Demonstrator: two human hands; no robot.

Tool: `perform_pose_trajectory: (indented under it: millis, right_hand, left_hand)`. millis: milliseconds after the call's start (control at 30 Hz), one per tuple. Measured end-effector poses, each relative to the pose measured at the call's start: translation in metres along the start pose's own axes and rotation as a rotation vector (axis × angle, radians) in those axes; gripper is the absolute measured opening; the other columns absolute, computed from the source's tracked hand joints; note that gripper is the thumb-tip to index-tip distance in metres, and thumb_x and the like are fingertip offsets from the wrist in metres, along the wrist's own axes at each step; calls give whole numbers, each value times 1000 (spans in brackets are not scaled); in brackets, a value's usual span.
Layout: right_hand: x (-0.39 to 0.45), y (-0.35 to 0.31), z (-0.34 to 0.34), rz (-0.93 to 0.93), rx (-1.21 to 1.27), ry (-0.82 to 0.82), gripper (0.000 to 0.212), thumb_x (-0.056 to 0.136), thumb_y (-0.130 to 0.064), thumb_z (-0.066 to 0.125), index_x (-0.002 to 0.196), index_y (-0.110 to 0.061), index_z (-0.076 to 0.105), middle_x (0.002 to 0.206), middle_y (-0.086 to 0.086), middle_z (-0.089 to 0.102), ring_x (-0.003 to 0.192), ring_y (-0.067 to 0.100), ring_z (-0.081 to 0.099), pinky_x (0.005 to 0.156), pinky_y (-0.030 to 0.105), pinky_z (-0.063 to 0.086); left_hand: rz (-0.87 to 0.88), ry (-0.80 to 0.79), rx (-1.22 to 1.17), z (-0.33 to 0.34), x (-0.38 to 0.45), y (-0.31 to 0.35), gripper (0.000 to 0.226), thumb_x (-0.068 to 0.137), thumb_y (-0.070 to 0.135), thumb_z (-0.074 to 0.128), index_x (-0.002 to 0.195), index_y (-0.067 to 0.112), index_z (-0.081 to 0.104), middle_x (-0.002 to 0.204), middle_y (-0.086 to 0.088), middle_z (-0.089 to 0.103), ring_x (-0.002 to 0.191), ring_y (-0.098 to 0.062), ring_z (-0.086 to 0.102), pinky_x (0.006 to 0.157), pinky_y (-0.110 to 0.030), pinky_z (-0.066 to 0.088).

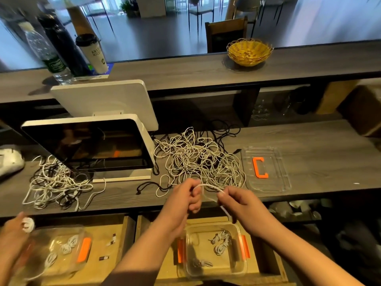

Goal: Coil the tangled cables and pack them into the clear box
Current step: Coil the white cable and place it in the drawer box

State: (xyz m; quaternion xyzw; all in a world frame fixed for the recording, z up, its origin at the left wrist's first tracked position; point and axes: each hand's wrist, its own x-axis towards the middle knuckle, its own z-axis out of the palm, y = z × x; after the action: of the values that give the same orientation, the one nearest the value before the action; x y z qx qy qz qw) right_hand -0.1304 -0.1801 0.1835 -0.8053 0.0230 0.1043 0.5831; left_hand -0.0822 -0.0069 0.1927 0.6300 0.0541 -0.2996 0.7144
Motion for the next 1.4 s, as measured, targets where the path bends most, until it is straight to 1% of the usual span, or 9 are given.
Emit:
perform_pose_trajectory:
  millis: [67,233,367,433,667,833,967,1133,1400]
  right_hand:
    - [-8,1,-4,-7,13,27,31,101,-26,50,79,-13,67,63,-6,53,56,1,47,56,18,38]
    - [-21,2,6,33,45,33,34,100,-28,52,75,-11,67,57,-3,47,52,5,41,53,18,34]
    - [-24,1,12,90,34,49,35,100,-28,53,74,-8,65,54,-5,45,50,6,40,51,20,33]
    - [-28,4,12,145,49,45,36,100,-30,53,73,-11,66,57,2,46,52,12,40,52,25,34]
    - [-52,0,28,187,70,-21,35,100,-34,52,72,-17,66,56,-3,46,47,6,39,49,21,32]
    - [-67,-9,43,210,101,-27,36,101,-31,52,69,-19,63,50,-9,46,45,1,40,49,17,32]
    - [-71,-14,54,228,82,-44,35,101,-31,51,71,-17,63,47,-10,43,43,1,38,46,14,30]
    - [-74,-15,62,262,88,-48,34,100,-34,53,72,-20,67,54,-8,46,49,4,39,48,19,32]
    - [-76,-29,70,137,18,-103,20,96,-35,57,82,-28,69,66,-9,56,65,6,49,66,32,44]
  left_hand:
    - [-4,24,-97,-1,-3,2,47,102,30,42,55,23,40,49,4,26,50,-16,27,65,-35,32]
    - [-7,51,-436,8,-13,-1,36,88,34,54,56,22,44,46,6,26,51,-15,30,70,-36,33]
    - [-31,80,-655,7,-22,-2,27,92,31,55,69,18,47,52,6,27,44,-8,26,39,-20,28]
    - [-37,135,-659,6,-26,0,25,91,32,56,73,17,46,58,4,32,47,-8,30,36,-18,28]
    - [-34,162,-739,14,-41,5,32,100,35,52,76,15,51,100,-18,72,98,-28,70,97,-43,51]
    - [-16,137,-614,18,-46,12,37,100,46,45,80,16,50,78,-6,69,68,-16,66,68,-31,52]
    - [2,135,-535,22,-42,11,35,103,46,40,90,14,44,62,1,52,45,-6,37,38,-17,26]
    - [31,116,-400,12,-40,4,48,104,48,33,125,13,60,59,5,46,44,-3,30,37,-16,22]
    - [51,77,-166,-4,-40,-3,54,102,58,29,129,24,63,57,7,35,47,-5,23,40,-18,18]
